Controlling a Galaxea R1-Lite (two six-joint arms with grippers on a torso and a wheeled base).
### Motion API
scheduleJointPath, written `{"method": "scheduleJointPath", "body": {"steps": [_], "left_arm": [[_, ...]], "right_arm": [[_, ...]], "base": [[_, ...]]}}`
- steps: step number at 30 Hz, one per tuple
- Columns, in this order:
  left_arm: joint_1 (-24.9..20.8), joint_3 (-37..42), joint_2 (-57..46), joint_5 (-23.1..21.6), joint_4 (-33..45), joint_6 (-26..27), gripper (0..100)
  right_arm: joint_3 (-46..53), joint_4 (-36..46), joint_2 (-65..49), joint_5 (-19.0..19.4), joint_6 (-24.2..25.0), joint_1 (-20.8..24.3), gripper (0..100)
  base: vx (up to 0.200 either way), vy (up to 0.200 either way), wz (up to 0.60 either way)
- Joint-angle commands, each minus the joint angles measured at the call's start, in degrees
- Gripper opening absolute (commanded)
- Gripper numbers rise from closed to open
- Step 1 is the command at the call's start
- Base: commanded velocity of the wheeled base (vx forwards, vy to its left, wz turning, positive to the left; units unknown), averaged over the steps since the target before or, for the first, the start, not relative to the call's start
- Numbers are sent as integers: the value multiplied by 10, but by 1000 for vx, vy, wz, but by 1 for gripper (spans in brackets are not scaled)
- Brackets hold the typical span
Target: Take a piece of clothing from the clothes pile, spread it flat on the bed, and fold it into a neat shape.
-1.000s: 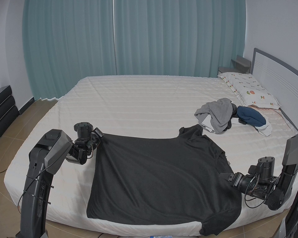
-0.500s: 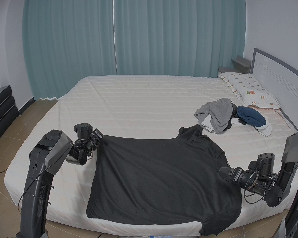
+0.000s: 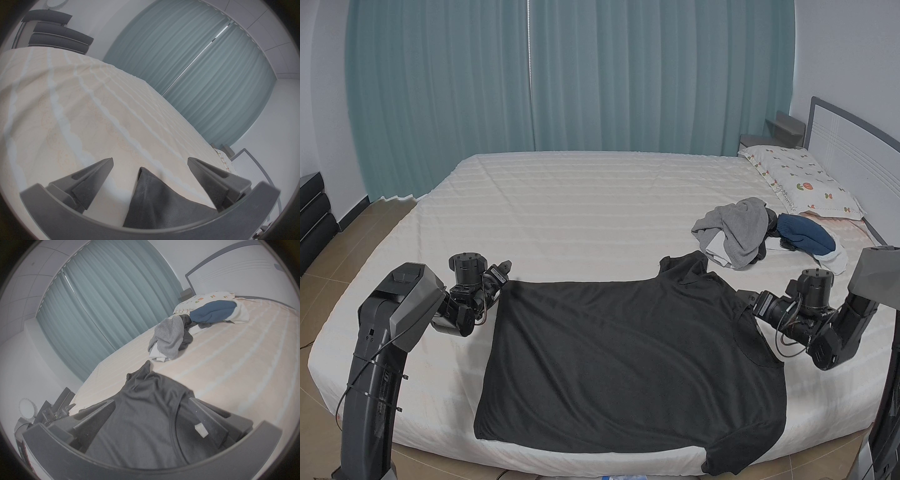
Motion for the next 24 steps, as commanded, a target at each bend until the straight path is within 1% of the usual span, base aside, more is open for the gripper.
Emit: {"method": "scheduleJointPath", "body": {"steps": [1, 4, 5, 6, 7, 9, 13, 18, 24], "left_arm": [[4, 35, -14, -7, 1, -8, 100], [4, 37, -16, -10, 0, -9, 100], [4, 37, -16, -10, 0, -9, 100], [4, 38, -16, -10, 0, -9, 100], [4, 38, -15, -10, 0, -9, 100], [4, 42, -17, -10, 0, -9, 100], [3, 42, -16, -10, 1, -9, 100], [2, 42, -15, -10, 1, -9, 100], [2, 42, -14, -10, 1, -8, 100]], "right_arm": [[-191, 131, 118, -1, -22, -24, 100], [-263, 163, 164, -3, -45, -25, 100], [-263, 163, 164, -3, -45, -25, 100], [-300, 172, 185, -2, -50, -24, 100], [-303, 173, 187, -2, -50, -24, 100], [-357, 194, 217, -1, -51, -20, 100], [-432, 238, 235, -2, -47, -17, 100], [-473, 256, 251, -1, -48, -16, 100], [-485, 263, 260, -1, -48, -15, 100]], "base": [[0, 0, 0], [0, 0, 0], [0, 0, 0], [0, 0, 0], [0, 0, 0], [0, 0, 0], [0, 0, 0], [0, 0, 0], [0, 0, 0]]}}
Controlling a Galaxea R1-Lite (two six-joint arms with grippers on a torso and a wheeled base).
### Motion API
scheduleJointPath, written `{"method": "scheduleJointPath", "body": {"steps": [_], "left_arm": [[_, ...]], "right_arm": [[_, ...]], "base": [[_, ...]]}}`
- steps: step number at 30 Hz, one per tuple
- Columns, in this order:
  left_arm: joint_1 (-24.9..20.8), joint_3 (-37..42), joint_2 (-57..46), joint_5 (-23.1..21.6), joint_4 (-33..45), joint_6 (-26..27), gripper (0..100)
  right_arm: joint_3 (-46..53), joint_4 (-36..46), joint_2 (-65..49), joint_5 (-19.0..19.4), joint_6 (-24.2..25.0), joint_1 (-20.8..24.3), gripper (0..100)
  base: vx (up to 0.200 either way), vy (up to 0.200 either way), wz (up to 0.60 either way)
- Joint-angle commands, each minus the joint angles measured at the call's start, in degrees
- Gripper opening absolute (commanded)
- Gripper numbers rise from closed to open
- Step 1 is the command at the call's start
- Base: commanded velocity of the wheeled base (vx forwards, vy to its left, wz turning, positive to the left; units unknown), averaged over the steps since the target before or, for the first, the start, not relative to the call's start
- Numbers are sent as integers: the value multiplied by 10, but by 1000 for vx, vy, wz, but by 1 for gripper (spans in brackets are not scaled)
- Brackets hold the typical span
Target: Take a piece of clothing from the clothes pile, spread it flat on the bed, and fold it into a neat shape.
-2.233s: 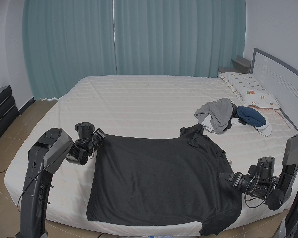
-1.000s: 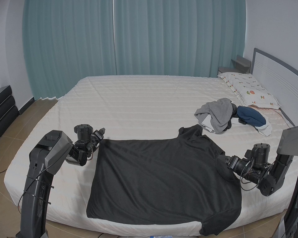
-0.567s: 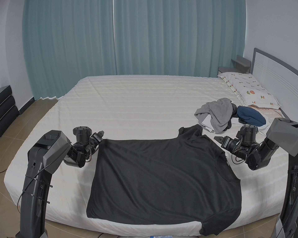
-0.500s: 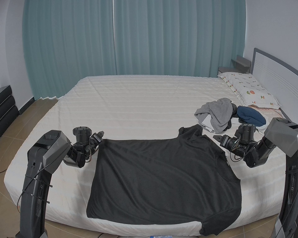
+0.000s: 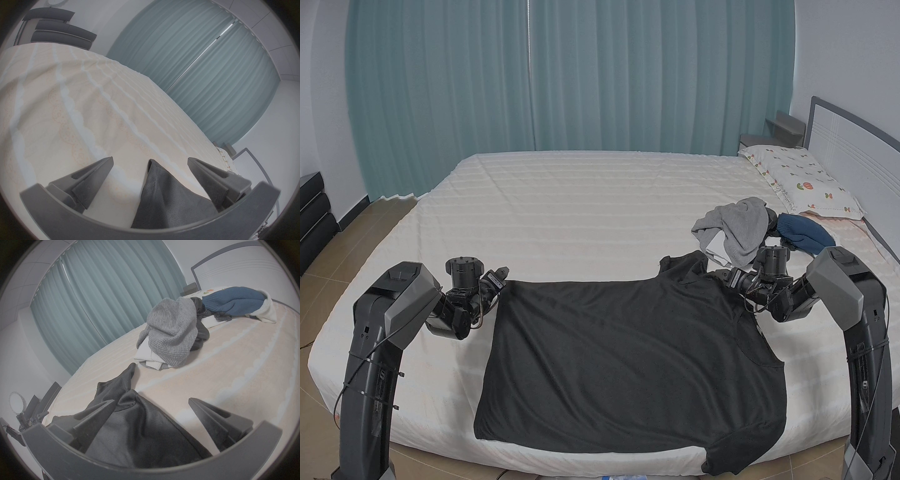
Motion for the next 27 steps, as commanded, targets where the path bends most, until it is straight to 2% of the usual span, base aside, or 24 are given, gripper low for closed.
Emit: {"method": "scheduleJointPath", "body": {"steps": [1, 6, 7, 20, 27], "left_arm": [[0, 1, 1, 0, 1, 0, 100], [0, 0, 2, 0, 1, 0, 100], [0, 0, 2, 0, 1, 0, 100], [0, -3, 4, 0, 1, 3, 100], [-1, -6, 4, 0, 1, 4, 100]], "right_arm": [[-16, 1, 21, 0, 2, 5, 100], [-20, 1, 23, -1, 3, 14, 100], [-20, 0, 23, -1, 3, 14, 0], [-37, -1, 22, -1, 23, 8, 0], [-45, -4, 21, -2, 25, -12, 0]], "base": [[0, 0, 0], [0, 0, 0], [0, 0, 0], [0, 0, 0], [0, 0, 0]]}}
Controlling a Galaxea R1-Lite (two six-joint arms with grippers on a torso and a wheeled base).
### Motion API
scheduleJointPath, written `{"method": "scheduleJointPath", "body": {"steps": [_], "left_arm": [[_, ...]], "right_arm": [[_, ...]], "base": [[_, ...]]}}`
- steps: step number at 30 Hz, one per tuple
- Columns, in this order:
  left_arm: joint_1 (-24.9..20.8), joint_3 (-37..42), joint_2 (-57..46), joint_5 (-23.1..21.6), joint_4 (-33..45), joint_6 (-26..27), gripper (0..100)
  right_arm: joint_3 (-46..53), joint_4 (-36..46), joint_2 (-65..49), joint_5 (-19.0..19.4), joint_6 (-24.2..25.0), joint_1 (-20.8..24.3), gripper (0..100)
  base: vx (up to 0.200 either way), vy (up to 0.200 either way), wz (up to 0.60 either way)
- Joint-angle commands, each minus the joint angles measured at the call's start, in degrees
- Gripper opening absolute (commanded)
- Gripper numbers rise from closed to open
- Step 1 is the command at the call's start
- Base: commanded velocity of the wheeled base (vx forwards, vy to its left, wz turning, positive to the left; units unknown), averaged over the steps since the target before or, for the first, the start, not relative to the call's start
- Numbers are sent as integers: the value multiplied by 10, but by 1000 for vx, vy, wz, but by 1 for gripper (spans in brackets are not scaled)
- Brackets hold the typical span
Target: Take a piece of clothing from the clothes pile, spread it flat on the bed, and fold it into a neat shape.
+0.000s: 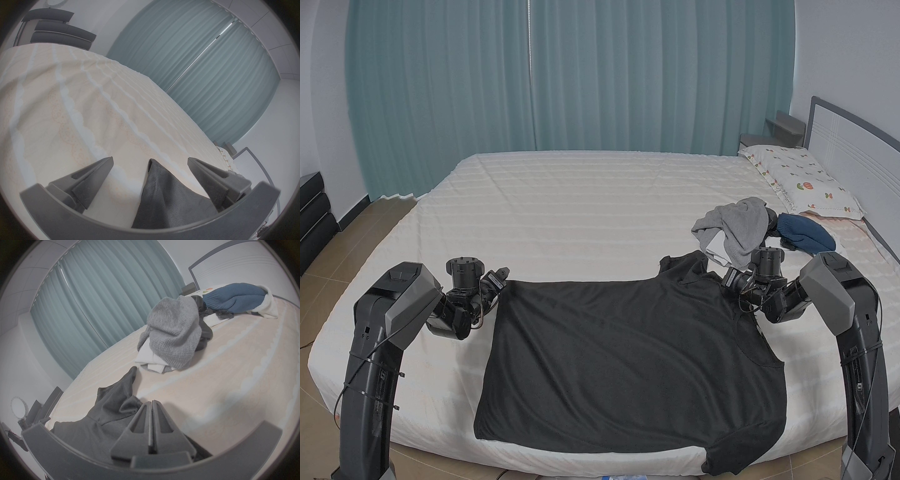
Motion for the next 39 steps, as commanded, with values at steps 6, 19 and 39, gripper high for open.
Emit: {"method": "scheduleJointPath", "body": {"steps": [6, 19, 39], "left_arm": [[0, -1, 2, 0, -1, 0, 100], [0, -3, 3, 0, -1, 0, 100], [0, -4, 3, 0, -1, 1, 100]], "right_arm": [[-10, 3, -6, 0, 22, -17, 0], [-13, 7, 7, 1, 22, -1, 100], [-26, 9, 30, -1, 23, 7, 0]], "base": [[0, 0, 0], [0, 0, 0], [0, 0, 0]]}}
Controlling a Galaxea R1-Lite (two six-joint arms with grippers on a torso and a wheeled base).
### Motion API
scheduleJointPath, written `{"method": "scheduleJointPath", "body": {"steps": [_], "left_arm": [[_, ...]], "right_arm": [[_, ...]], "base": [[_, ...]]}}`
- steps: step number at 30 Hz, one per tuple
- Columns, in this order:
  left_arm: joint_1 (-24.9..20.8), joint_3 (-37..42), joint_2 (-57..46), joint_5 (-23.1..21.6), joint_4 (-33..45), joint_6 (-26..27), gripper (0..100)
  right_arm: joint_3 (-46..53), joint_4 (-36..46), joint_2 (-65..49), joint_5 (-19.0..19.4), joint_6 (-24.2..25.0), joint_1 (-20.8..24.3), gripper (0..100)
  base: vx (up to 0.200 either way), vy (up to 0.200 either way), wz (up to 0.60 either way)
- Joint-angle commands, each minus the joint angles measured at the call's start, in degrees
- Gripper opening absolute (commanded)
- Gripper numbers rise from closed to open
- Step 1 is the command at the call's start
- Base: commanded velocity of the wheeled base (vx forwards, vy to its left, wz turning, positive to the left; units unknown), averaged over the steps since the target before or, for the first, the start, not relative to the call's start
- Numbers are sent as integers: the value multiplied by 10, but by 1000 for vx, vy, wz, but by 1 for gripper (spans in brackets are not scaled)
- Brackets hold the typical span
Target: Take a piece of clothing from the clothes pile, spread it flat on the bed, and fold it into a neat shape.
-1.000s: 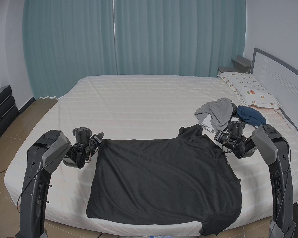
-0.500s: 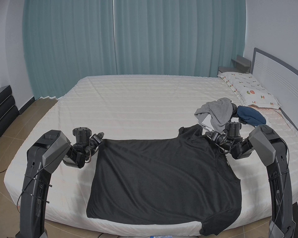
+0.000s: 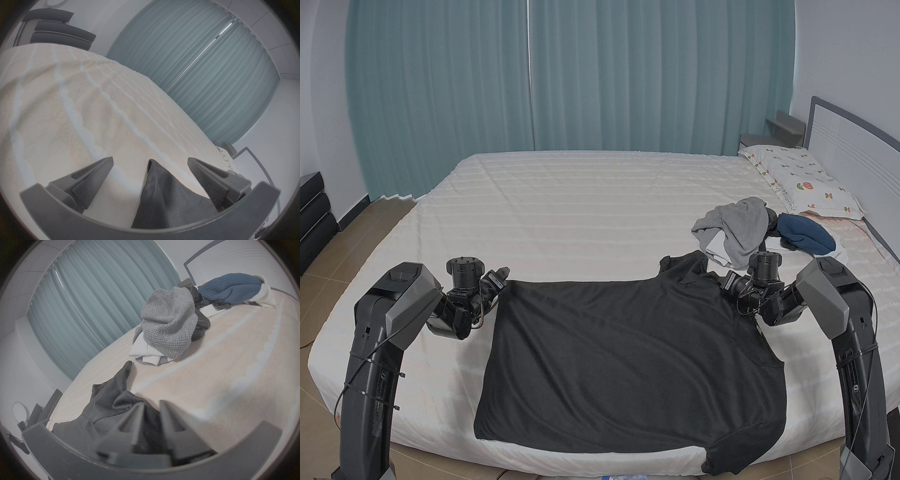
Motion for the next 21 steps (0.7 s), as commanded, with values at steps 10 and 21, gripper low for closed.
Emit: {"method": "scheduleJointPath", "body": {"steps": [10, 21], "left_arm": [[0, -1, 1, 0, 0, 0, 100], [-1, -2, 0, -13, 1, 0, 100]], "right_arm": [[-2, -7, -9, -5, 3, -14, 0], [-37, -7, 13, -37, 2, -24, 0]], "base": [[0, 0, 0], [0, 0, 0]]}}
